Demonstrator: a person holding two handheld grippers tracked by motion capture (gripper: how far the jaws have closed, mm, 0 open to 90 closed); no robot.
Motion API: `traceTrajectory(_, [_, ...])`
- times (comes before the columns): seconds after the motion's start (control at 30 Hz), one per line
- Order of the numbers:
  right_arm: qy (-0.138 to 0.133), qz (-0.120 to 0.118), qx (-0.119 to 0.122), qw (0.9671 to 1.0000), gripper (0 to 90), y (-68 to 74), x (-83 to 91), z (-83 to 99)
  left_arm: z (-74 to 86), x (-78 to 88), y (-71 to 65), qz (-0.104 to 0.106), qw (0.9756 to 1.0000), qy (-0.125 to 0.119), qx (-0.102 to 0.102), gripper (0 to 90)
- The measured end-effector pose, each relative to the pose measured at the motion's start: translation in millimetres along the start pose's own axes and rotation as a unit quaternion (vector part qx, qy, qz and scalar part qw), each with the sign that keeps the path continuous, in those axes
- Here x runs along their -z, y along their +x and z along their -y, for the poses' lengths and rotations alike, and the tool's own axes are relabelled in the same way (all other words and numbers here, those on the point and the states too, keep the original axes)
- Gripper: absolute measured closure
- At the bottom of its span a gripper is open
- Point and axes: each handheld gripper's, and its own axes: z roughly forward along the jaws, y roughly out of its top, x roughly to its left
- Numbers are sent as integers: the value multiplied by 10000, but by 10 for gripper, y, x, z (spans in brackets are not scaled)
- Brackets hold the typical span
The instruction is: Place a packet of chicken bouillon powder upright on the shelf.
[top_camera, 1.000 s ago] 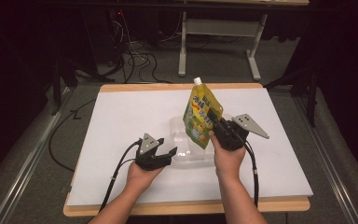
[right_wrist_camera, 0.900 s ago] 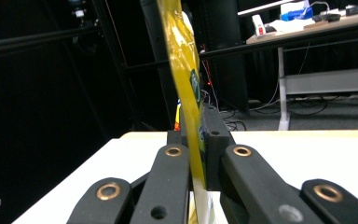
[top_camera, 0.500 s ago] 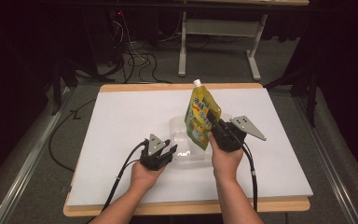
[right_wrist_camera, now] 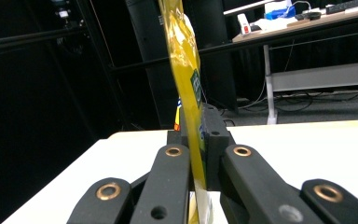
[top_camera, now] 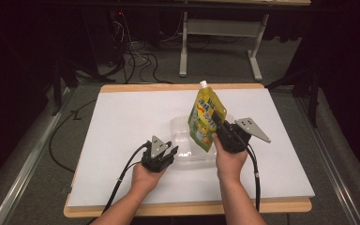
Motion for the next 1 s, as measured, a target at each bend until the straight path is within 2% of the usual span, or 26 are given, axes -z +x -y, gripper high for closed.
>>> traceTrajectory(0.43, [69,-27,108,9999,900,53,-82,66,4,12,-15,-27,10000,24,-31,686])
traceTrajectory(0.53, [42,-41,46,10000,900,47,-91,88,4,13,-15,-23,10000,24,-20,689])
traceTrajectory(1.0, [147,-112,141,9997,900,106,-129,274,6,17,1,46,10000,22,-3,695])
